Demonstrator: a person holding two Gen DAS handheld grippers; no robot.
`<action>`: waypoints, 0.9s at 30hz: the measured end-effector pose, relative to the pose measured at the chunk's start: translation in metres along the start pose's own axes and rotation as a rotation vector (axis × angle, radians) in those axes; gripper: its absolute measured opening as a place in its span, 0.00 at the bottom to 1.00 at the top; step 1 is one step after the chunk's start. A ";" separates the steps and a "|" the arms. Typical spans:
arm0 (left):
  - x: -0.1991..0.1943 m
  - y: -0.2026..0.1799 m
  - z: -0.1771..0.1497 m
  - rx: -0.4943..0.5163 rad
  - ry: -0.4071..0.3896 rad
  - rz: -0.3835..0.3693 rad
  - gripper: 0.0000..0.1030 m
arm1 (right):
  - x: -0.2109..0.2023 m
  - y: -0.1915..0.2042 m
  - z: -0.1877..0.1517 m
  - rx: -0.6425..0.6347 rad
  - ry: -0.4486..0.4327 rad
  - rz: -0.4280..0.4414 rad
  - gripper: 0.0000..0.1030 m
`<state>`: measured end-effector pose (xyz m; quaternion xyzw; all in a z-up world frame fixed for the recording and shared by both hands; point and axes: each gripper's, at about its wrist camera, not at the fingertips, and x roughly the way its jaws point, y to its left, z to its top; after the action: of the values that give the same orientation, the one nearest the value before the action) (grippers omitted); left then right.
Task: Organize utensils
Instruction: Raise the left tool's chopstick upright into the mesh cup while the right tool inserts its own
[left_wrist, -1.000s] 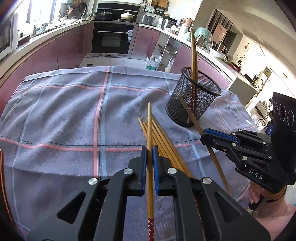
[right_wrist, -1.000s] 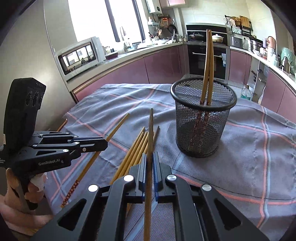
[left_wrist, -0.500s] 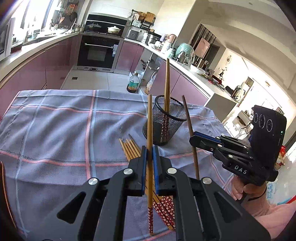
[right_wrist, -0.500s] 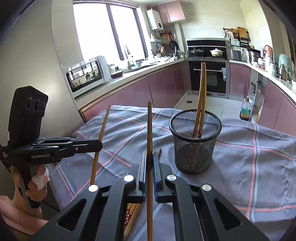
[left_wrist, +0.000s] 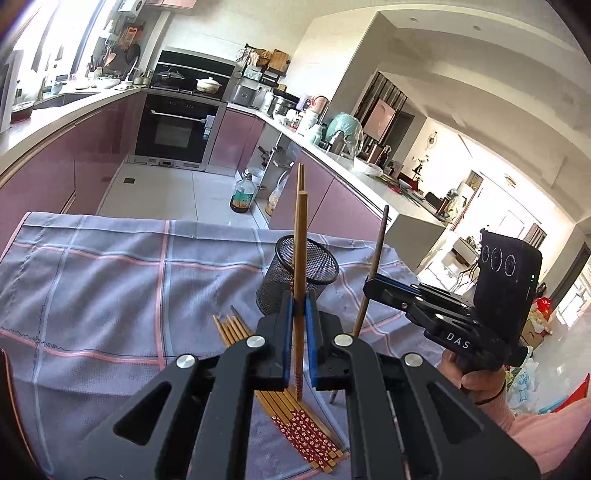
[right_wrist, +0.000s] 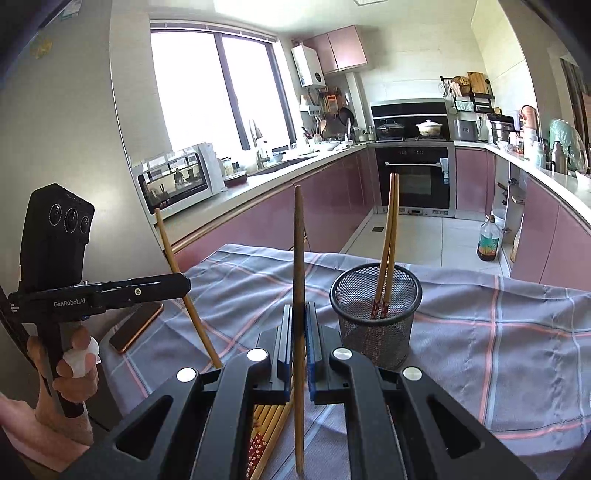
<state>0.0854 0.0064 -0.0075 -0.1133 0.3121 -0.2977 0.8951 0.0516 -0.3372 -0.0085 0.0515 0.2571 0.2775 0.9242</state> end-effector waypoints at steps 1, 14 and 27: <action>0.000 -0.002 0.002 0.002 -0.003 -0.003 0.07 | -0.001 0.000 0.001 -0.001 -0.005 0.001 0.05; 0.013 -0.014 0.021 0.034 -0.019 -0.009 0.07 | -0.010 -0.005 0.019 -0.022 -0.066 -0.018 0.05; 0.020 -0.031 0.069 0.095 -0.088 0.001 0.07 | -0.027 -0.026 0.060 -0.050 -0.179 -0.073 0.05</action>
<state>0.1266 -0.0289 0.0486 -0.0836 0.2579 -0.3063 0.9125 0.0750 -0.3713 0.0492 0.0434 0.1683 0.2445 0.9540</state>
